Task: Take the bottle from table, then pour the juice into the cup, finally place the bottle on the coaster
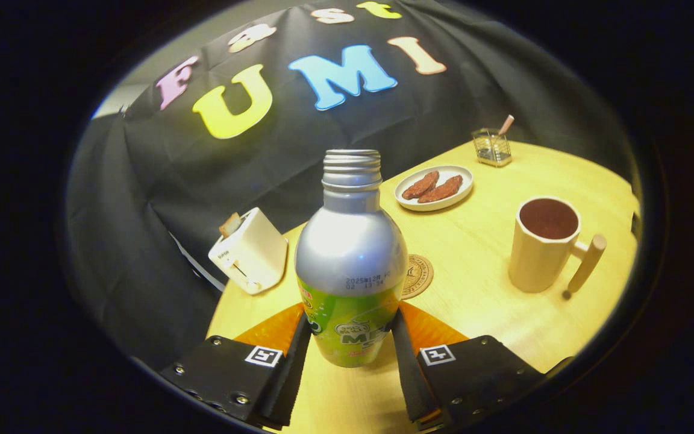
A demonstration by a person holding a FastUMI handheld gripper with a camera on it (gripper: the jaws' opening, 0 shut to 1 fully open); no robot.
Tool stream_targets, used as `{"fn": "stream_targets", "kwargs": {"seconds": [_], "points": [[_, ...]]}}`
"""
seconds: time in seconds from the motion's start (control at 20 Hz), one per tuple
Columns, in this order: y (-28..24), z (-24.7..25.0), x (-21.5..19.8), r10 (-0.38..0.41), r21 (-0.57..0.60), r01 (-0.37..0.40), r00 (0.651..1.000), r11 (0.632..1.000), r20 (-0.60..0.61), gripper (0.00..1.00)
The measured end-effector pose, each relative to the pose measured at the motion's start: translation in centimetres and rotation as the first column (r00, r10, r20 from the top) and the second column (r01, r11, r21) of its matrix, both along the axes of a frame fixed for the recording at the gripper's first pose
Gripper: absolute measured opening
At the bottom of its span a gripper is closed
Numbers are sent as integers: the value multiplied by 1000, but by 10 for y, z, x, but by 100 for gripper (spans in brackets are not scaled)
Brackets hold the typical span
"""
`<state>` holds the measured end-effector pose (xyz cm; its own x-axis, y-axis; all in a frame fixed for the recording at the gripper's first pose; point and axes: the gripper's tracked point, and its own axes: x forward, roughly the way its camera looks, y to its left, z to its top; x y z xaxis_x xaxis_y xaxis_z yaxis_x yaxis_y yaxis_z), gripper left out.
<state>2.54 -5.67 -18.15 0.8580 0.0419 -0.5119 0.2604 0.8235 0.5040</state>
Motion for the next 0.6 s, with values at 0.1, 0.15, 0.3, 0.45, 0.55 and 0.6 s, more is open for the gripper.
{"fn": "stream_targets", "kwargs": {"seconds": [0.1,0.15,0.3,0.45,0.55,0.6], "points": [[-9,2,2,-44,70,43,999,997,6,69],[-15,4,4,-64,96,63,998,993,10,69],[-34,11,7,-120,185,112,992,976,35,69],[-56,13,9,-177,246,162,983,956,41,69],[-68,11,9,-214,285,196,976,938,32,69],[-70,11,9,-232,308,212,972,928,29,68]]}}
